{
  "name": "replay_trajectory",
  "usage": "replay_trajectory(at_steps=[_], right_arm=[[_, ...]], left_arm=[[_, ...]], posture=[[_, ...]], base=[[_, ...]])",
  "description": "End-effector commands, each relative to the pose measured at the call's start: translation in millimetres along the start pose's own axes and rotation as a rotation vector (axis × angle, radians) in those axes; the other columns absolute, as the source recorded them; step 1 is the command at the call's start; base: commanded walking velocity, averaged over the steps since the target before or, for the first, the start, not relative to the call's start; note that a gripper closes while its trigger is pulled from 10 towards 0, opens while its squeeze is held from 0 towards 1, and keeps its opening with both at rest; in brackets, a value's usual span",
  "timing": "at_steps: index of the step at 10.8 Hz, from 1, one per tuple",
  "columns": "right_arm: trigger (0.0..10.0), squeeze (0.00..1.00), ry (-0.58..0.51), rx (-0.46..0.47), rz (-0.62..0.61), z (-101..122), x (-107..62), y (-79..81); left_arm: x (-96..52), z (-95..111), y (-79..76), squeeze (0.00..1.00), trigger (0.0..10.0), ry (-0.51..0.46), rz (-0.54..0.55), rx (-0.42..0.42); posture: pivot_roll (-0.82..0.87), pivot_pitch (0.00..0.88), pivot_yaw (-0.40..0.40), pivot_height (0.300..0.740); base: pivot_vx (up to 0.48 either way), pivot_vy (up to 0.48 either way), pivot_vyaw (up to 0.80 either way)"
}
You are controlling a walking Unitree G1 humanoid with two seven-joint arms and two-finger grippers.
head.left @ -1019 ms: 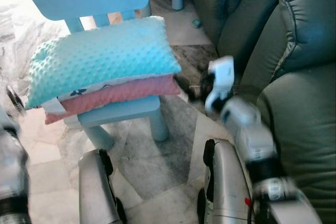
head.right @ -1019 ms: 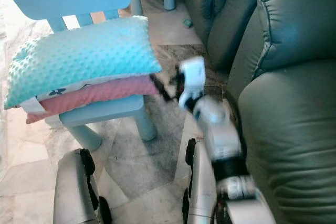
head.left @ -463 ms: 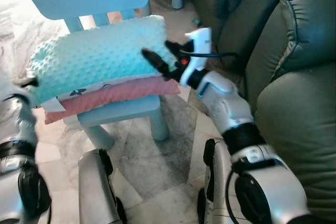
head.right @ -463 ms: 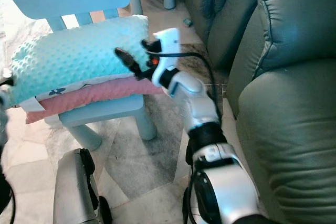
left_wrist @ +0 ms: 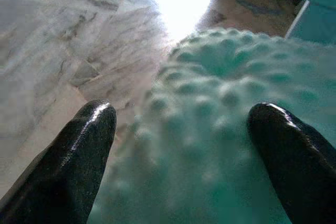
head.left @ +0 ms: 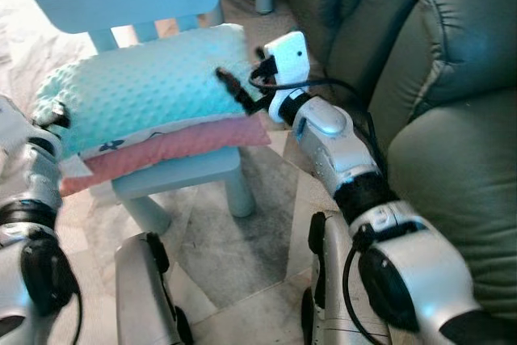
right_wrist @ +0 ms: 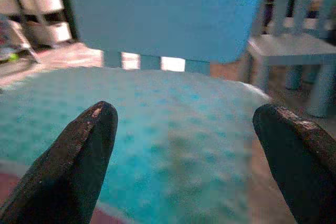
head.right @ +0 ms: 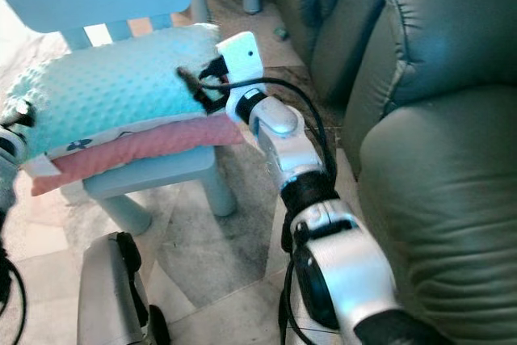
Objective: Move the pillow to the sofa
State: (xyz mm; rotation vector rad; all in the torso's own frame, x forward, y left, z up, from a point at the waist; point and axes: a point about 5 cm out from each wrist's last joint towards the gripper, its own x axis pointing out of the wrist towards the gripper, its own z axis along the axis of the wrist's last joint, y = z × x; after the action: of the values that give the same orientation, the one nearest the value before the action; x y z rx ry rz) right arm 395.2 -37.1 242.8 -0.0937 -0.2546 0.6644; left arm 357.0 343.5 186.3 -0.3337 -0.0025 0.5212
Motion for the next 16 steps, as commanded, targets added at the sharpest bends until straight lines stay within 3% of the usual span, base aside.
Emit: replay_trajectory(at_steps=[1, 3, 5, 9, 10, 13, 16], right_arm=[[10.0, 0.00, -0.002, -0.034, -0.004, 0.6, 1.9, 1.5], [10.0, 0.00, 0.022, -0.033, -0.042, -4.9, 1.9, -2.6], [10.0, 0.00, 0.012, 0.054, -0.021, -4.9, 8.9, 7.9], [10.0, 0.00, 0.114, 0.054, -0.019, -26.7, 9.3, 27.3], [10.0, 0.00, 0.138, -0.019, -0.022, -28.2, 8.9, 26.8], [10.0, 0.00, 0.142, -0.081, -0.092, -17.3, 15.6, 23.0], [10.0, 0.00, 0.171, -0.050, -0.075, -20.6, 18.8, 34.0]], left_arm=[[0.0, 1.6, 8.0, 0.00, 10.0, 0.001, 0.013, 0.024], [-0.4, 1.0, 16.0, 0.00, 10.0, 0.015, 0.026, -0.021], [-1.7, -13.0, 11.3, 0.00, 10.0, 0.105, -0.051, -0.147], [-5.0, -28.1, 7.9, 0.00, 10.0, 0.151, -0.099, -0.095], [-5.2, -27.8, 7.3, 0.00, 10.0, 0.146, -0.117, -0.081], [-5.4, -26.9, 7.5, 0.00, 10.0, 0.154, -0.153, -0.038], [-7.8, -34.6, 4.4, 0.00, 10.0, 0.184, -0.218, 0.007]], posture=[[-0.16, 0.270, 0.020, 0.427], [-0.16, 0.276, 0.019, 0.427], [-0.15, 0.282, 0.019, 0.427], [-0.08, 0.298, 0.003, 0.427], [-0.05, 0.306, -0.007, 0.427], [0.03, 0.321, -0.015, 0.427], [0.06, 0.334, -0.020, 0.427]], base=[[0.000, 0.000, 0.00], [0.000, 0.000, 0.00], [0.000, 0.000, 0.00], [0.000, 0.000, 0.00], [0.000, 0.000, 0.00], [0.000, 0.000, 0.00], [0.000, 0.000, 0.00]])
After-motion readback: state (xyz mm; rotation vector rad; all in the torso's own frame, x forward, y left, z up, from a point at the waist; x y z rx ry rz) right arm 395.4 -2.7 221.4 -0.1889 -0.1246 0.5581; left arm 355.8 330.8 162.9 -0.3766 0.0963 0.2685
